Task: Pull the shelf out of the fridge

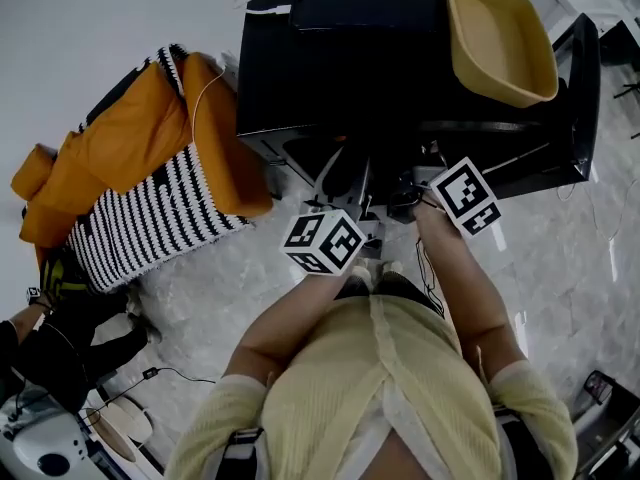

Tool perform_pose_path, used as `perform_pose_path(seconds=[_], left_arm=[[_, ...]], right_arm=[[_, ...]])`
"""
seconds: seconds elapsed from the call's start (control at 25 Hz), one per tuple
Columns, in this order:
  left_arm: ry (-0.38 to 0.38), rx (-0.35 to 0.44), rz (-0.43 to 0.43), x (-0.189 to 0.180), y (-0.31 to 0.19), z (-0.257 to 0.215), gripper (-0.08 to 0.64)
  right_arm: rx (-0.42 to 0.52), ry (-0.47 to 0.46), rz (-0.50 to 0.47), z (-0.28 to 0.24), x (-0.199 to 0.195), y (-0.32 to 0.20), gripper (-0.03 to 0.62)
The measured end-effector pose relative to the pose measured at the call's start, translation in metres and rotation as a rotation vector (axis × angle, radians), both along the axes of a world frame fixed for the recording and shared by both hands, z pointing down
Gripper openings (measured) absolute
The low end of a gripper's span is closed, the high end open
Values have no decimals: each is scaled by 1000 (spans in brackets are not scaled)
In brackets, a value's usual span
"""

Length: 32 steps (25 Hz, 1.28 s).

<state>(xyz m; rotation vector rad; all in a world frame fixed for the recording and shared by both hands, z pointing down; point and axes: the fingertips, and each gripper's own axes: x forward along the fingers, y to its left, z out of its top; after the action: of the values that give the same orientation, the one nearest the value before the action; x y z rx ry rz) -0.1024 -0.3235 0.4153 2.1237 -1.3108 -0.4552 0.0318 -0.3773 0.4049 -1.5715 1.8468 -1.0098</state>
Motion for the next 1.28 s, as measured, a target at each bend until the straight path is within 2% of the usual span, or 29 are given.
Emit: perform_pose_path(seconds=[0.32, 0.68, 1.28], left_arm=[[98, -15, 23, -1, -5, -2, 135], [155, -4, -68, -13, -14, -11, 140], [167, -27, -146, -18, 2, -9, 146]], right_arm=[[21, -16, 20, -1, 0, -1, 118], [12, -39, -7, 0, -1, 2, 112], [-10, -43, -22, 2, -1, 29, 109]])
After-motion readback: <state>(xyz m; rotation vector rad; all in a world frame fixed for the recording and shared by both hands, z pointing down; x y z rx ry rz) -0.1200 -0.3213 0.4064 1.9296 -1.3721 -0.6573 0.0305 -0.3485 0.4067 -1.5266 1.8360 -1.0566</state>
